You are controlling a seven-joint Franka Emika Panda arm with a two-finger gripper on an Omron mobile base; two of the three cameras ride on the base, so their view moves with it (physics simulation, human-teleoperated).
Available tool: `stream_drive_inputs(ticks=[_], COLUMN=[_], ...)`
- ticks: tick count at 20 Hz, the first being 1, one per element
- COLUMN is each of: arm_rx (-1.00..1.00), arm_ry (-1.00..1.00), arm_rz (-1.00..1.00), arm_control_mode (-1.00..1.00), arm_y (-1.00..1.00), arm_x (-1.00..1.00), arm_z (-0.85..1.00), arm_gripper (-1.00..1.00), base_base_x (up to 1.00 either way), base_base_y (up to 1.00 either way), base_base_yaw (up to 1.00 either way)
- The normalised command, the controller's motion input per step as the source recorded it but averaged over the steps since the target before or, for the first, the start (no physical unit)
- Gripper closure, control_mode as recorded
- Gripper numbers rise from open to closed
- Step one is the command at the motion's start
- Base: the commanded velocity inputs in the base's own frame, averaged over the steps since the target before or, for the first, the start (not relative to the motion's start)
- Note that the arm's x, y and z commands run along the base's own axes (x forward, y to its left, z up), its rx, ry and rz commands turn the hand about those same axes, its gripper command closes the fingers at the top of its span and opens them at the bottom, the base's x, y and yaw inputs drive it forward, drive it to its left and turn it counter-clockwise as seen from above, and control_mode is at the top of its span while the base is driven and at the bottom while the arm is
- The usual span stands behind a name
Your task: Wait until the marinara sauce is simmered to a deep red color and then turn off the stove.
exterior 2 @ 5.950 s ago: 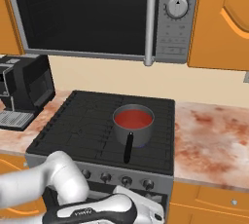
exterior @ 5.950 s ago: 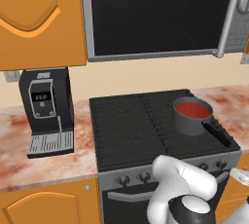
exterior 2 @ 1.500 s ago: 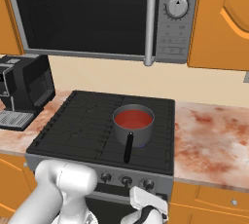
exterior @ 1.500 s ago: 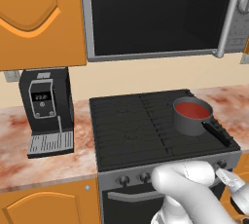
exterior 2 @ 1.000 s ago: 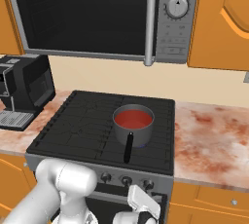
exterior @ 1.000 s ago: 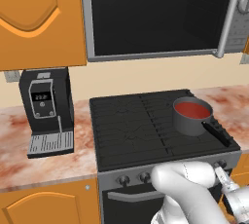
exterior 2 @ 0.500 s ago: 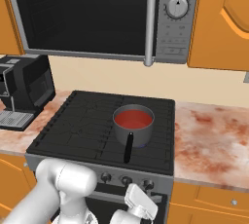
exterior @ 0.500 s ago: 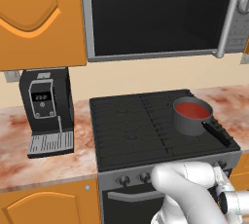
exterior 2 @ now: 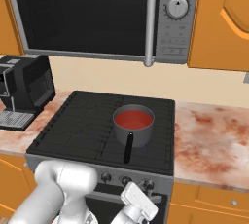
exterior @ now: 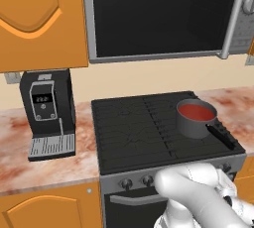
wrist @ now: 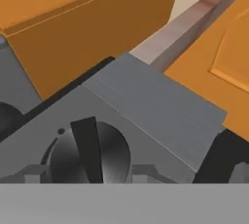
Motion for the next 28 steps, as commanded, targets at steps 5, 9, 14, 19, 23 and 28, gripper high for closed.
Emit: stream_drive_inputs(ticks=[5,9,14,19,23,28], arm_rx=[0.85,0.8,0.8,0.28,0.02,0.19], arm_ry=[0.0,0.0,0.03,0.11,0.0,0.0], arm_rz=[-0.44,-0.59,-0.55,-0.11,0.0,0.0], arm_control_mode=[-1.0,-1.0,-1.0,-1.0,-1.0,-1.0], arm_y=[-0.75,-0.4,-0.62,-0.43,-0.09,-0.57], arm_x=[-0.33,-0.35,-0.5,0.03,0.0,0.02], arm_z=[-0.04,-0.01,0.15,0.06,0.07,0.59], arm_gripper=[1.0,1.0,1.0,1.0,1.0,1.0], base_base_x=[0.0,0.0,0.0,0.0,0.0,0.0], base_base_y=[0.0,0.0,0.0,0.0,0.0,0.0], base_base_yaw=[0.0,0.0,0.0,0.0,0.0,0.0])
